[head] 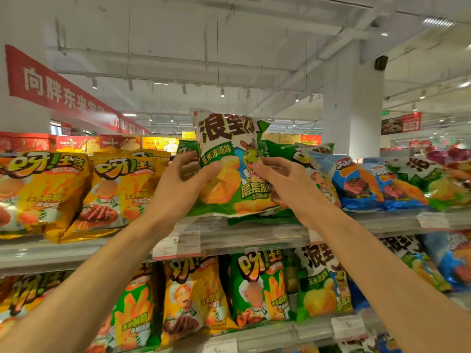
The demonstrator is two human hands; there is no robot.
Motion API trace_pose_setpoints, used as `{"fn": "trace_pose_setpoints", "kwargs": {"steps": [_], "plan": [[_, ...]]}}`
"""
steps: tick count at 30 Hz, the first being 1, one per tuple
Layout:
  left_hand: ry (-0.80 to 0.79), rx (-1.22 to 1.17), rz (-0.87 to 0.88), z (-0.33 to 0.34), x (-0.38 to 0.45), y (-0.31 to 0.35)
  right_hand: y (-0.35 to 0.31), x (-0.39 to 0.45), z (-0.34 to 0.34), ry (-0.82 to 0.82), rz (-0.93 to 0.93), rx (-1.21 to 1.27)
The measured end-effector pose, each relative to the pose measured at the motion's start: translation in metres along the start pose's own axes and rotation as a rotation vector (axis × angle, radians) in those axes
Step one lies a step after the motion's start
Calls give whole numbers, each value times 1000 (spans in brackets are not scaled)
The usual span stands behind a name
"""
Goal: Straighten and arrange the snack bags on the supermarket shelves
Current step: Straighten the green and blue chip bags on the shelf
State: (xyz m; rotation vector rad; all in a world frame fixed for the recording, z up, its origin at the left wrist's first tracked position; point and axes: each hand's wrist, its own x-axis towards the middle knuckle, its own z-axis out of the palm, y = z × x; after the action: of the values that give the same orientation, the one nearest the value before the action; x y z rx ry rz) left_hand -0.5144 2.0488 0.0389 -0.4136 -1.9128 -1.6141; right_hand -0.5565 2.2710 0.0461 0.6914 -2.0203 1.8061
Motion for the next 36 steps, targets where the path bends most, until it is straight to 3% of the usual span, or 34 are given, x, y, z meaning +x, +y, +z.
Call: {"fn": "trace_pose_setpoints", "kwargs": {"steps": [6,10,14,18,36], "plan": [[-46,-188,-136,33,9,-2,0,-2,-32,0,-55,-180],[17,-225,-138,37,10,-10,11,3,-71,222,-182,-557],[41,-206,-113,34,9,-11,44,11,-98,238,8,-712],[48,-167,-104,32,9,-10,63,11,-98,211,74,-594],[59,-116,-119,9,13,-21,41,31,-99,467,89,-50]]}}
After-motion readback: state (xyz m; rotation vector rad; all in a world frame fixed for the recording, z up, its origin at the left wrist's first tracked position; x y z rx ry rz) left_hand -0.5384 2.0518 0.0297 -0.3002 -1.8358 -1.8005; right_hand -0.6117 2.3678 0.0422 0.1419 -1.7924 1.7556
